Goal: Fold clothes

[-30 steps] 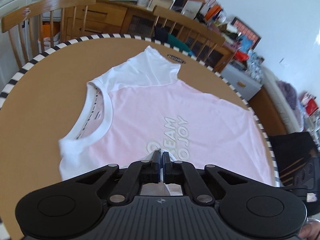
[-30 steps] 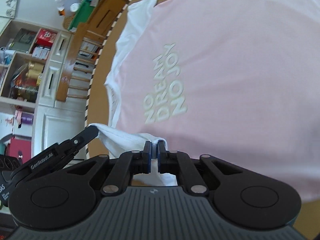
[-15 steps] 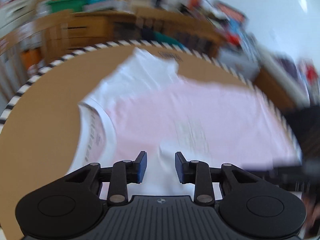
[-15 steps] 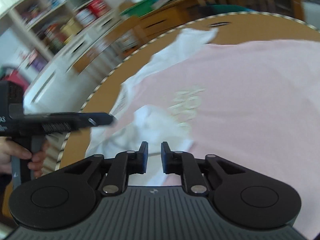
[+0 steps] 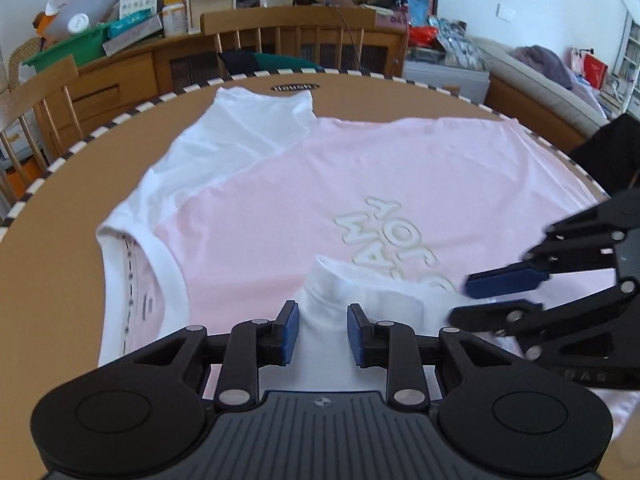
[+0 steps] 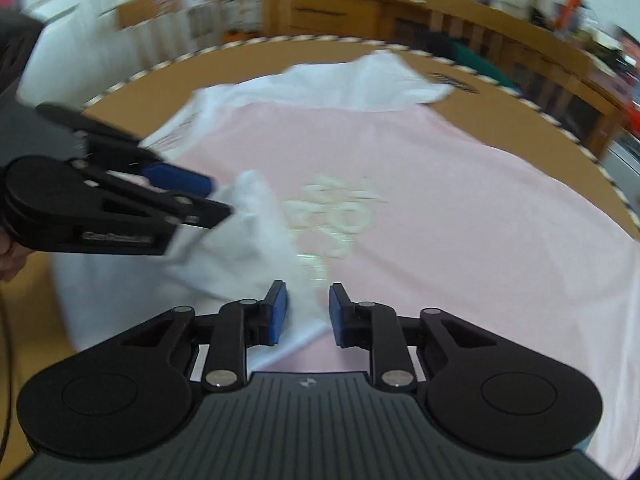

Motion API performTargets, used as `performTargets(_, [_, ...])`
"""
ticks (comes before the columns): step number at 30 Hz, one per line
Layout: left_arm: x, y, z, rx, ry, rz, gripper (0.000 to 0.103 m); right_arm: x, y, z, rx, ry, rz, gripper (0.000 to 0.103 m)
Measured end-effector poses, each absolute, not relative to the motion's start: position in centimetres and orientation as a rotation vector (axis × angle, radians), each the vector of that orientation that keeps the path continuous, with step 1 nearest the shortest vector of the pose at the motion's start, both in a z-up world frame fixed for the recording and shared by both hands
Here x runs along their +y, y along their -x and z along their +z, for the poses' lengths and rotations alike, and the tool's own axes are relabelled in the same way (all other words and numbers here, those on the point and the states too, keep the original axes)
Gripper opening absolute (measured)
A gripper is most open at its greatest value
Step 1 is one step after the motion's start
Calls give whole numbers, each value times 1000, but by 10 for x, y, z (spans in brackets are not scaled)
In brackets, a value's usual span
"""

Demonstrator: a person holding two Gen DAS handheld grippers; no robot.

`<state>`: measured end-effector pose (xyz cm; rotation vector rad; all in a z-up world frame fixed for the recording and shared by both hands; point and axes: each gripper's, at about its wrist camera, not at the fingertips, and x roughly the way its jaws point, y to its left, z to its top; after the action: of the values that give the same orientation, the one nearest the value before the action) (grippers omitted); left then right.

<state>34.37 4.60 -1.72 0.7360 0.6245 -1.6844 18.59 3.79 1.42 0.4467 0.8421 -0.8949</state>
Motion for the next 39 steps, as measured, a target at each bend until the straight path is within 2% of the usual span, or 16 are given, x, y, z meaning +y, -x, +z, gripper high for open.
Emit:
performTargets(2, [36,-347,-15,623,-711,-1652,31,33,-172,16,826,-472,-993,25])
performTargets(6, [45,-359,5,713,-556,-1752,30,43,-164,34,712,-535,-934,25])
performTargets(9, [46,-349,2,743,-577,-1848,35,53,-189,26,778,-476,-819,23])
performTargets(11, [38,-339,-14,681,-687,-1802,33,51,-197,16,851,-454,-873,23])
performTargets(12, [37,-338,-17,620,-694,-1801,30,50,-197,13,872,-449,-909,27])
performTargets(15, [23,-344,-8,607,-687,-1788,32,43,-177,28,817,-522,-978,28])
performTargets(16, [16,-350,2,614,-654,-1799,35,41,-169,38,780,-529,-995,29])
performTargets(20, [-29,-373,45,647,-538,-1825,60,5,-145,83,607,-547,-1014,33])
performTargets(23, [-85,-391,69,730,-482,-1824,69,-62,-125,97,417,-720,-1017,35])
performTargets(31, [-243,-421,58,927,-525,-1697,71,-231,-110,32,246,-1140,-979,35])
performTargets(39, [-320,-435,9,1056,-547,-1611,64,-293,-127,-36,225,-1323,-942,35])
